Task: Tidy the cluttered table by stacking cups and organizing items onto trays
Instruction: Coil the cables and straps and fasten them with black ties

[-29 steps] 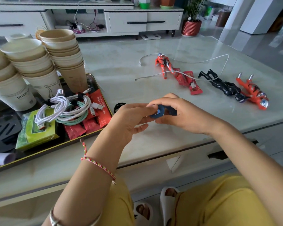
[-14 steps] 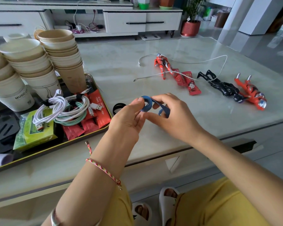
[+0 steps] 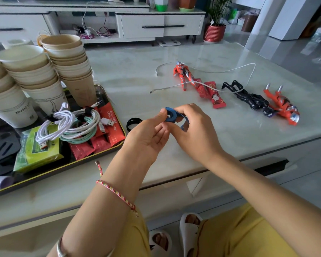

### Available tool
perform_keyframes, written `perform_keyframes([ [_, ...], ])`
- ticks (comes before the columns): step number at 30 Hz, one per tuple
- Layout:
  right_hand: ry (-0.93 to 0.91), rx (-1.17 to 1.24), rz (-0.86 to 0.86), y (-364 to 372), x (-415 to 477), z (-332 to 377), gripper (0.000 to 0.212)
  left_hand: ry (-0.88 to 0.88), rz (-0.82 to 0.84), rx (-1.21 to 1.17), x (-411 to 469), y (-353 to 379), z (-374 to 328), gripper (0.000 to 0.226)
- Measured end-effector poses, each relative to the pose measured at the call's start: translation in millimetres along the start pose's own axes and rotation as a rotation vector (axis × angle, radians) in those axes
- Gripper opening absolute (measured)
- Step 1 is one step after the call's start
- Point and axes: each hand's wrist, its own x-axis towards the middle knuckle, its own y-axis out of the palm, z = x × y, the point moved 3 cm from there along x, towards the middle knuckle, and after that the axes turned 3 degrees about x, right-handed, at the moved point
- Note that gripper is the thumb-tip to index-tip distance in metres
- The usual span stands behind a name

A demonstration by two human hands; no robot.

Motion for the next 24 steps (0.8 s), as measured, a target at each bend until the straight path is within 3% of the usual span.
perform_keyframes([
  [6, -0.084, 0.055, 0.381, -18, 12, -4, 0.031, 0.046, 0.065, 0.363, 3, -8, -9, 0.010],
  [9, -0.073, 0.082, 0.465, -21, 12, -6, 0.034, 0.094, 0.069, 0.520, 6, -12, -10, 0.006],
  [13, -0.022, 0.164, 0.522, -23, 10, -8, 0.032, 0.021, 0.212, 0.625, 4, -16, -16, 0.012],
  [24, -0.023, 0.251, 0.263, -6, 6, 5, 0.033, -0.025, 0.139, 0.083, 1, -6, -10, 0.010],
])
